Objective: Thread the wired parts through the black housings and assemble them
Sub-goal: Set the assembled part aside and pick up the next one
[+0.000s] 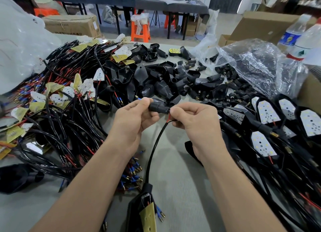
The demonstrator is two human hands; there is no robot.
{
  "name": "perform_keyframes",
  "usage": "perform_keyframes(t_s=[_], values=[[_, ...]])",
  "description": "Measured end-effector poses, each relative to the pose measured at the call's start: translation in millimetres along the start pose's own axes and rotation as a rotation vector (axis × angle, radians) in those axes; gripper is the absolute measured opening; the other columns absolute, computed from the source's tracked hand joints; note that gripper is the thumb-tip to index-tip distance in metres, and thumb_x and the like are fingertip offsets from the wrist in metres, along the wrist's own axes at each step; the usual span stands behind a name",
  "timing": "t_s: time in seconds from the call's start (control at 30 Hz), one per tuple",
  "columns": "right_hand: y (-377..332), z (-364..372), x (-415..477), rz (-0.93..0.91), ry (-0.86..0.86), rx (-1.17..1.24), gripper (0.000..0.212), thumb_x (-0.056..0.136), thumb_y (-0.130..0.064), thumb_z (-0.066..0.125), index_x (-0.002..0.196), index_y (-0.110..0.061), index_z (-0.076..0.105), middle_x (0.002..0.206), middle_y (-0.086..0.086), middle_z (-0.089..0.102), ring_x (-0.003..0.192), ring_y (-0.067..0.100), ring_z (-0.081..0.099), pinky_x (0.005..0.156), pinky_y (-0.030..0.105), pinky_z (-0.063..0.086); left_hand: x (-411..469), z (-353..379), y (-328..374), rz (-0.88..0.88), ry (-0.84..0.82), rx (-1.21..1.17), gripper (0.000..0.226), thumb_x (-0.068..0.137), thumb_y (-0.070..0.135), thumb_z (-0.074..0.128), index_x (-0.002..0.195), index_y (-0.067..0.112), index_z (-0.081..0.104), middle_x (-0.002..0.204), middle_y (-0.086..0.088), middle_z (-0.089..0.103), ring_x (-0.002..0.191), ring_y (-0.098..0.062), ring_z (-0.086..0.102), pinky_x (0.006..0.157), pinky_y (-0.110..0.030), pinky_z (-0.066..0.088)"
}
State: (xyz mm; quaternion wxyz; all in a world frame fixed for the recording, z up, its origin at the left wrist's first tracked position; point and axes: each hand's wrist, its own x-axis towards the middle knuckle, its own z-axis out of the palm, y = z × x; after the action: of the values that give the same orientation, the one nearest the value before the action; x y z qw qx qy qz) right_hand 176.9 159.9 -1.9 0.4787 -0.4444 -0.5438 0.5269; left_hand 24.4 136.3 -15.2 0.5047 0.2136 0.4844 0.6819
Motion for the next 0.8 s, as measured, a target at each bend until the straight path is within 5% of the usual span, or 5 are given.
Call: perform_keyframes(t_s=[0.13,0.3,0.47,0.6,0.8], values=[[1.1,0.3,1.1,0.025,0.070,0.047,0.009,0.085,-0.005,0.077,0.084,-0.013,0.078,0.070,0.010,0.075,0.063,0.018,0.067,0.064,0.027,0.057,-3.3,2.5,-2.3,0.002,-0.067,0.019,0.017,0.102,0.012,0.061,0.093,0.008,0.074,0.079,-0.007,0.076,0.062,-0.010,0.069,0.061,-0.021,0.059],[-7.4,-3.0,-0.6,0.177,-0.119,0.163,0.031,0.104,-0.029,0.055,0.089,-0.012,0.076,0.084,0.013,0.076,0.081,0.023,0.070,0.070,0.027,0.058,-2.9,1.7,2.2,0.012,-0.018,-0.022,0.018,0.102,0.011,0.060,0.091,0.007,0.073,0.073,-0.004,0.075,0.056,-0.009,0.067,0.056,-0.018,0.057],[-12.1,-1.7,-4.2,0.253,-0.221,0.243,0.031,0.106,-0.028,0.050,0.095,-0.010,0.073,0.085,0.014,0.076,0.079,0.024,0.074,0.065,0.025,0.057,-3.5,1.3,6.1,0.039,-0.009,-0.029,0.018,0.104,0.012,0.058,0.093,0.006,0.072,0.069,-0.002,0.073,0.052,-0.007,0.063,0.053,-0.017,0.055],[-7.3,1.0,-3.5,0.122,-0.191,0.132,0.022,0.098,-0.021,0.065,0.085,-0.009,0.078,0.077,0.010,0.073,0.073,0.018,0.067,0.067,0.024,0.054,-3.8,1.4,7.1,0.036,0.016,-0.032,0.018,0.103,0.012,0.058,0.093,0.006,0.072,0.066,-0.001,0.072,0.050,-0.006,0.061,0.052,-0.016,0.054],[-1.5,5.9,-5.7,-0.105,0.019,-0.180,0.031,0.077,-0.042,0.073,0.066,-0.013,0.076,0.068,0.014,0.071,0.068,0.037,0.060,0.072,0.054,0.053,-6.7,5.2,2.9,0.008,-0.027,-0.019,0.021,0.104,0.014,0.058,0.093,0.006,0.074,0.065,0.000,0.069,0.053,-0.006,0.061,0.053,-0.017,0.055]])
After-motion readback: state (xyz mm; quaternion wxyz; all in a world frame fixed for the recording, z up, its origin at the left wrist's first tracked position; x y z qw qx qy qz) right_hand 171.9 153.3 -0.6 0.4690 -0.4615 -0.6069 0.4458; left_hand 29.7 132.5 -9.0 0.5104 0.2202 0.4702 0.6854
